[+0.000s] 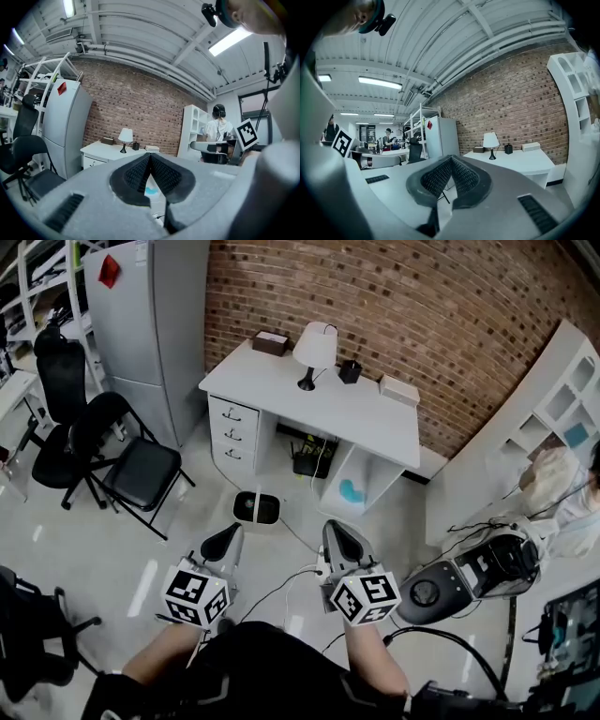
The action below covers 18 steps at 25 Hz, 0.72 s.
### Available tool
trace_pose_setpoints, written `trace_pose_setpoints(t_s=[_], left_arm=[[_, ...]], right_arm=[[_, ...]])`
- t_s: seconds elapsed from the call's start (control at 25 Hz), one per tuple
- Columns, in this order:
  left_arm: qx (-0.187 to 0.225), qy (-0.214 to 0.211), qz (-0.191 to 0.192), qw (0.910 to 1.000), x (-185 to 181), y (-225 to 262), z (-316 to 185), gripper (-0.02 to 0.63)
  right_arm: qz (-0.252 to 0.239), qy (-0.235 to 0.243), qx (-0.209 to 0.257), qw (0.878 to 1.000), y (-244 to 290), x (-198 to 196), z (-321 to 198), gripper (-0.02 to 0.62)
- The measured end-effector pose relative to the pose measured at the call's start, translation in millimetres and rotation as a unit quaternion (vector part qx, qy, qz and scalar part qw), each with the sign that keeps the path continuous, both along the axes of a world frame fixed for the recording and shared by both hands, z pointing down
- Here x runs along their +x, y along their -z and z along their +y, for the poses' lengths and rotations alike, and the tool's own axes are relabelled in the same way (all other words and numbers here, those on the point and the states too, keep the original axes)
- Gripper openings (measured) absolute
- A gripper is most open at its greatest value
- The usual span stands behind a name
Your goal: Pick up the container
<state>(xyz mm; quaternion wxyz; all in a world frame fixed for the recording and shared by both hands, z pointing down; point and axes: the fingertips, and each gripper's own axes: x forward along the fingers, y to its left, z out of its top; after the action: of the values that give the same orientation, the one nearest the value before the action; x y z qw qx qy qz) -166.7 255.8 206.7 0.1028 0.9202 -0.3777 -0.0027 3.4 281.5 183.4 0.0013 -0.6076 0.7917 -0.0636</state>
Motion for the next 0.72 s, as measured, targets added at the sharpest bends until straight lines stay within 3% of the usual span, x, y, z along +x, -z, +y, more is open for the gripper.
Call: trace_pose_setpoints(t_s=[0.72], left_arm=[[-0.011,-0.014,0.021,0.9996,-44.7,-23.5,-19.0,0.009]], right_arm=[[0.002,-0.007,-0.009,1.000,-18.7,-50.0,-19.8,0.006]])
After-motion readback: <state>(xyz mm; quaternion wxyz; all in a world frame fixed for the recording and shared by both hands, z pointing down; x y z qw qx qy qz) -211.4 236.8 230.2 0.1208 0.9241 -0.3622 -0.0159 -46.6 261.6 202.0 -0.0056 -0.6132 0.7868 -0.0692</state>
